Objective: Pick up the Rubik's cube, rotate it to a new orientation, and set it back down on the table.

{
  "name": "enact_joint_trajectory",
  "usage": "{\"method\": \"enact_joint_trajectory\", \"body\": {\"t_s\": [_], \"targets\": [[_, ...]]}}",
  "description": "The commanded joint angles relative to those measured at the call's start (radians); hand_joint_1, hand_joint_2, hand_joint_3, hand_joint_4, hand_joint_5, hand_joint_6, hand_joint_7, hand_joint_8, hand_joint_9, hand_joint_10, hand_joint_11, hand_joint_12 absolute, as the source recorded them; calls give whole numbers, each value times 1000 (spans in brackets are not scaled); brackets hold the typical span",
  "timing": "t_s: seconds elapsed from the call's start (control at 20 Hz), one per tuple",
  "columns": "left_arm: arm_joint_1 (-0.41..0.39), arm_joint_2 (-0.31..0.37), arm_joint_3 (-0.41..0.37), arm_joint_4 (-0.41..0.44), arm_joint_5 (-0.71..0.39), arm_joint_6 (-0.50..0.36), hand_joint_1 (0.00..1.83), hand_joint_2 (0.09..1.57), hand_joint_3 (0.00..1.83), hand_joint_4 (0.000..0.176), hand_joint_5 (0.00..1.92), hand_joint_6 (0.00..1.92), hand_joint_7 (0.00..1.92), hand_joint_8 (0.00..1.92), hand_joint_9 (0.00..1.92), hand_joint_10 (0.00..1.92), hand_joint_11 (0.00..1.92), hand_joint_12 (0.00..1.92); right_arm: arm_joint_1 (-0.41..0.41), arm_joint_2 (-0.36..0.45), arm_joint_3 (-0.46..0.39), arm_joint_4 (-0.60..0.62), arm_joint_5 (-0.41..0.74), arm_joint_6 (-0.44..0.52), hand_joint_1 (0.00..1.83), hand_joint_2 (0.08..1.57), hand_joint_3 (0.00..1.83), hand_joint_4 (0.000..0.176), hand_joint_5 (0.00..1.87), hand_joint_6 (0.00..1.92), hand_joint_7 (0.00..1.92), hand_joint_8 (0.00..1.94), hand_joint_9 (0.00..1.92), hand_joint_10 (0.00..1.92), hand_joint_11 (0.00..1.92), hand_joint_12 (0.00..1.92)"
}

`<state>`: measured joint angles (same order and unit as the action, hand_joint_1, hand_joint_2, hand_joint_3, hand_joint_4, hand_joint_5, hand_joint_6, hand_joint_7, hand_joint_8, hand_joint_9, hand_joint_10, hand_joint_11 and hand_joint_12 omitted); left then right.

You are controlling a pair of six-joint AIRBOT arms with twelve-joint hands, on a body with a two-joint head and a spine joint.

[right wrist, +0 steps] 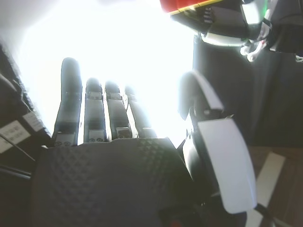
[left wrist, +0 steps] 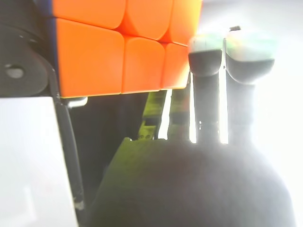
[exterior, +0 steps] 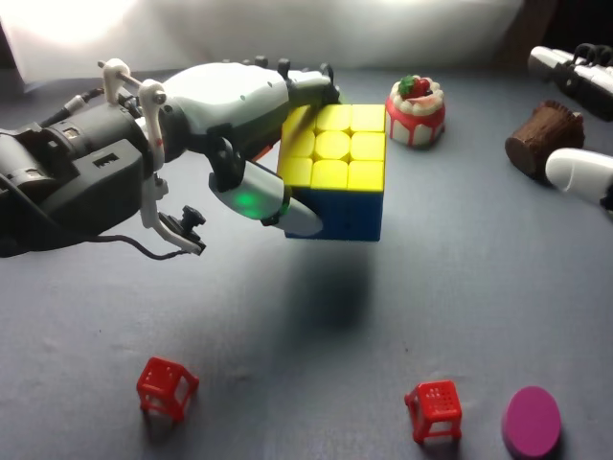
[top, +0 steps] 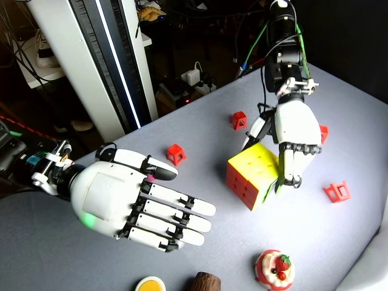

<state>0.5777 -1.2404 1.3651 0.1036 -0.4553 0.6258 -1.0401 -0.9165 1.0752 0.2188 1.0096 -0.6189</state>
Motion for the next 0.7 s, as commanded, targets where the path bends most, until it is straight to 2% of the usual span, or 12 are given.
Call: {"method": "enact_joint_trajectory", "body": {"t_s": [0.0,0.05,0.1,0.15,0.25,0.3,0.35,0.45,0.5,0.55,0.6,0.65], "targets": [[-8,6,-5,-11,-177,-18,1061,813,1018,0,748,1747,915,1913,1023,1921,1125,1921,4,-4,8,-9,145,6,2,1521,7,0,0,0,24,6,105,51,0,530],[-5,11,-10,1,-198,-33,1115,805,1087,0,728,1762,813,1904,983,1921,1090,1921,4,-12,24,-23,155,6,0,1485,0,0,33,13,82,20,167,85,0,862],[-4,17,-18,6,-219,-39,1119,803,1122,1,722,1794,789,1918,977,1921,1082,1921,7,-21,41,-36,165,6,0,1470,0,0,76,31,130,30,215,118,0,1070],[-4,21,-22,10,-231,-41,1125,799,1131,0,721,1795,792,1920,1001,1921,1107,1921,9,-27,51,-44,170,6,0,1469,0,0,80,35,129,21,195,131,0,1053],[-5,34,-37,23,-269,-47,1132,717,1309,49,791,1893,859,1921,1093,1921,1194,1921,29,-51,86,-73,181,6,7,1413,0,0,97,46,150,14,206,182,0,873],[-4,39,-40,27,-281,-52,1146,700,1299,32,790,1860,889,1870,1096,1921,1186,1921,38,-61,101,-83,181,6,39,1387,0,0,101,53,159,10,174,209,0,798],[-3,44,-45,28,-295,-52,1148,699,1306,9,779,1860,903,1879,1118,1921,1209,1921,47,-73,116,-94,181,6,38,1367,0,0,76,42,140,3,130,228,0,847],[-1,53,-54,31,-324,-53,1180,659,1319,0,812,1811,939,1813,1144,1921,1237,1921,66,-101,155,-118,182,6,28,1352,2,0,54,23,19,0,8,219,0,1170],[-1,59,-60,33,-337,-53,1192,608,1396,23,881,1786,961,1824,1132,1921,1209,1921,79,-114,169,-130,182,6,5,1367,5,0,15,9,4,0,1,227,0,1026],[-2,61,-62,36,-346,-53,1199,580,1453,14,913,1780,984,1856,1150,1921,1220,1921,87,-122,177,-136,182,6,0,1373,3,0,10,6,15,2,5,242,0,900],[-2,64,-65,36,-357,-53,1199,580,1453,14,913,1780,984,1856,1150,1921,1220,1921,96,-130,186,-144,182,6,0,1373,3,0,10,6,15,2,5,242,0,900],[-1,72,-70,36,-375,-53,1212,569,1446,0,908,1744,1009,1830,1173,1921,1231,1921,108,-143,200,-154,182,6,0,1371,2,0,1,2,20,1,13,258,0,550]]}}
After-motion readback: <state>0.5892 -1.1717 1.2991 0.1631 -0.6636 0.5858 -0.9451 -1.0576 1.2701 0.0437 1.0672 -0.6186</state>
